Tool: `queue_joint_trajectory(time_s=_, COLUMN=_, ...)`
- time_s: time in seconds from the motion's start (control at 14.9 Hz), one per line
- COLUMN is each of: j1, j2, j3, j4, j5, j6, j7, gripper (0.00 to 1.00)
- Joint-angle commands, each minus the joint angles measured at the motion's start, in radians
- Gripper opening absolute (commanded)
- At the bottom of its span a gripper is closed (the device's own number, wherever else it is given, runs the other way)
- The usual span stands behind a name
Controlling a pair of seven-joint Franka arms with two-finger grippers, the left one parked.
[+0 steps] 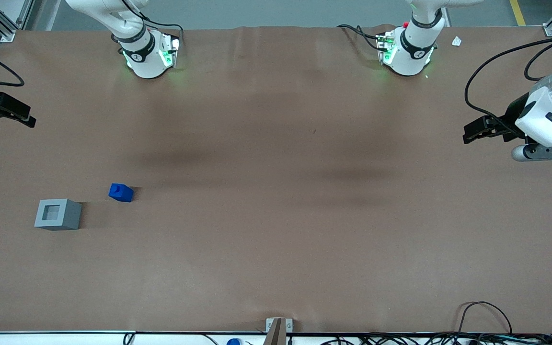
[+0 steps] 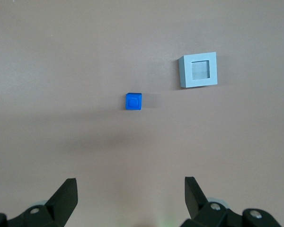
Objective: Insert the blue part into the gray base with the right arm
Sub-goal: 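Move the open right gripper over the small blue block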
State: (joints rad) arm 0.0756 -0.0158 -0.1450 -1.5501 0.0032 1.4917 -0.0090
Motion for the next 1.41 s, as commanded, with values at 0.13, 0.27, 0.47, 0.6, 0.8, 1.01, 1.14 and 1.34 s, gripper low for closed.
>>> queue_joint_trajectory(time_s=0.13, j1=-0.002, j2=-0.015, j3=0.005, j4=-0.004, j5=-0.011, j6=0.008, j7=0.011, gripper=1.00)
queue_joint_trajectory(time_s=0.27, j1=-0.011, j2=-0.010, j3=0.002, j4=0.007, j5=0.012, j6=0.012, j7=0.009, gripper=1.00)
queue_joint_trajectory(time_s=0.47, j1=-0.014, j2=0.008, j3=0.004, j4=-0.021, j5=0.001, j6=0.065, j7=0.006, gripper=1.00)
queue_joint_trajectory(time_s=0.6, j1=-0.016, j2=0.030, j3=0.004, j4=-0.027, j5=0.001, j6=0.091, j7=0.006, gripper=1.00)
queue_joint_trajectory(time_s=0.8, j1=-0.016, j2=0.100, j3=0.004, j4=-0.030, j5=0.003, j6=0.128, j7=0.006, gripper=1.00)
queue_joint_trajectory(time_s=1.01, j1=0.000, j2=0.175, j3=0.004, j4=-0.028, j5=0.003, j6=0.165, j7=0.009, gripper=1.00)
queue_joint_trajectory(time_s=1.14, j1=-0.002, j2=0.238, j3=0.004, j4=-0.030, j5=0.003, j6=0.200, j7=0.011, gripper=1.00)
queue_joint_trajectory(time_s=1.34, j1=-0.008, j2=0.332, j3=0.005, j4=-0.031, j5=0.014, j6=0.264, j7=0.015, gripper=1.00)
